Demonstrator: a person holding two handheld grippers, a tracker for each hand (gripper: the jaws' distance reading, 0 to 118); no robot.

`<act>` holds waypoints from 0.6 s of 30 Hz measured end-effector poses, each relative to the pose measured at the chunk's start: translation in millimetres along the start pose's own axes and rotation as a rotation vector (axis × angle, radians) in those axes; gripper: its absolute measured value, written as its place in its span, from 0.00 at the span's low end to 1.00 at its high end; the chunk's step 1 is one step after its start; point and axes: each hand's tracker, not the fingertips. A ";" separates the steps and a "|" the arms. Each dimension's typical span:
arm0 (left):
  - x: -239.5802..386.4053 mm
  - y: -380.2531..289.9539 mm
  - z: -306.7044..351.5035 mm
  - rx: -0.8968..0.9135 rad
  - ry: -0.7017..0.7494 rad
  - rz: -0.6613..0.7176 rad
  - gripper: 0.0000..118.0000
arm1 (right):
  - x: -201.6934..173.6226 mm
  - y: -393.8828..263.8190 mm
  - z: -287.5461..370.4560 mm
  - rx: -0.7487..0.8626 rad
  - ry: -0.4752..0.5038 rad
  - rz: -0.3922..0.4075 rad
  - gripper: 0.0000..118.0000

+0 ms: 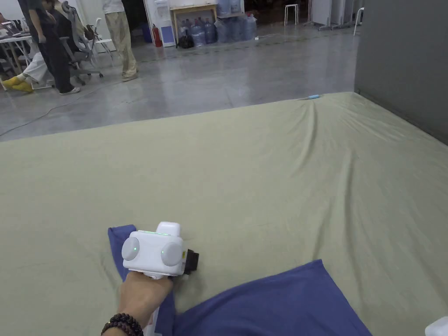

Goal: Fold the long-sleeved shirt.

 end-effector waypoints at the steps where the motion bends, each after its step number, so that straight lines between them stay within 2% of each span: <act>1: -2.4 -0.6 -0.4 -0.009 -0.015 0.011 0.50 | 1.3 -0.3 -0.9 -0.003 -0.001 -0.002 0.00; 2: -1.2 0.1 -1.3 -0.015 -0.054 0.036 0.47 | 2.6 -1.1 -1.8 -0.006 0.000 -0.004 0.00; 3: 1.0 0.6 0.6 -0.014 -0.040 0.028 0.39 | 2.7 -1.9 -2.2 -0.006 -0.002 -0.007 0.00; 4: 2.4 1.0 2.9 -0.008 -0.043 0.022 0.27 | 2.7 -2.6 -2.2 -0.006 -0.003 -0.010 0.00; 5: 3.1 1.8 5.2 -0.001 -0.075 0.022 0.07 | 2.3 -3.0 -2.0 -0.005 -0.001 -0.011 0.00; 6: 1.1 3.4 9.3 0.014 -0.103 0.029 0.00 | 1.7 -4.1 -1.8 -0.003 0.002 -0.013 0.00; 8: 2.5 4.2 20.4 0.037 -0.075 0.015 0.00 | -0.3 -5.7 -0.7 0.001 0.003 -0.020 0.00; 11: -3.2 6.1 53.9 0.085 -0.119 0.001 0.00 | -4.4 -6.1 4.8 0.006 0.011 -0.020 0.00; 15: -20.6 -4.1 133.5 0.182 -0.177 0.029 0.00 | -12.9 -1.8 14.6 0.025 0.010 0.000 0.00; 18: -29.1 -40.7 205.2 0.214 -0.225 0.033 0.00 | -21.4 3.0 23.6 0.049 0.014 0.014 0.00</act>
